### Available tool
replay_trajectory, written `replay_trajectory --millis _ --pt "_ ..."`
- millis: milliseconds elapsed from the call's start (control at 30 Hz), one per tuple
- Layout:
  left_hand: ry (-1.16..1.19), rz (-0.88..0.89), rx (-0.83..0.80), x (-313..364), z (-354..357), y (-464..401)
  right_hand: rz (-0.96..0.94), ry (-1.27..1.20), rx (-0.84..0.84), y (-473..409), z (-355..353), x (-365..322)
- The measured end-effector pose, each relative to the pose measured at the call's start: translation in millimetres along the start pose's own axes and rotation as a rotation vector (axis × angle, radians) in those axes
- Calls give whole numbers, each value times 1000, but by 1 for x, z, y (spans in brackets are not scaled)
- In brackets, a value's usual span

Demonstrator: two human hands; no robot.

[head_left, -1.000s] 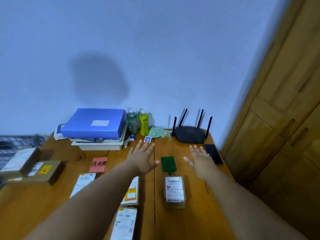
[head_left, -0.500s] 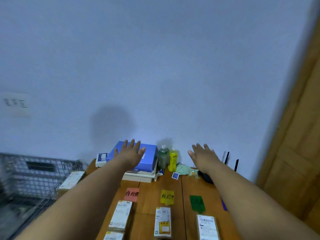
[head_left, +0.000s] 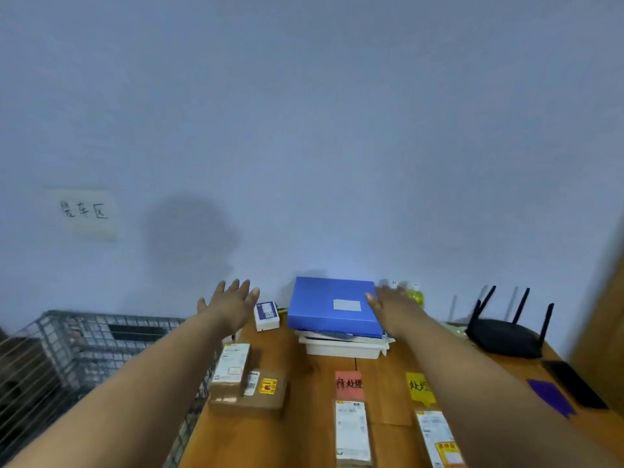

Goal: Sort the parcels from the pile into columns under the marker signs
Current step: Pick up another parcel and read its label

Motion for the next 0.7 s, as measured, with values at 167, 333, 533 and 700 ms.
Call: replay_trajectory --millis 167,333,533,700 --pt "64 -7 -69 -74 6 -18 22 -91 -38 -8 40 -69" --pt "200 -11 -140 -109 31 -32 42 -198 -73 -18 84 -105" --pt "353 -48 -228 -125 72 -37 11 -241 -137 -45 147 -134" --pt "404 -107 -346 -143 130 -54 -7 -193 -254 -70 219 -153"
Point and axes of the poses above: each hand's wrist, its own y-axis away from the middle knuckle, its own z-axis out of the palm, x = y × z, the point moved 2 cm from there along -y, towards the middle knuckle, and after that the axes turned 14 degrees about -y, right-handed, at the moved point
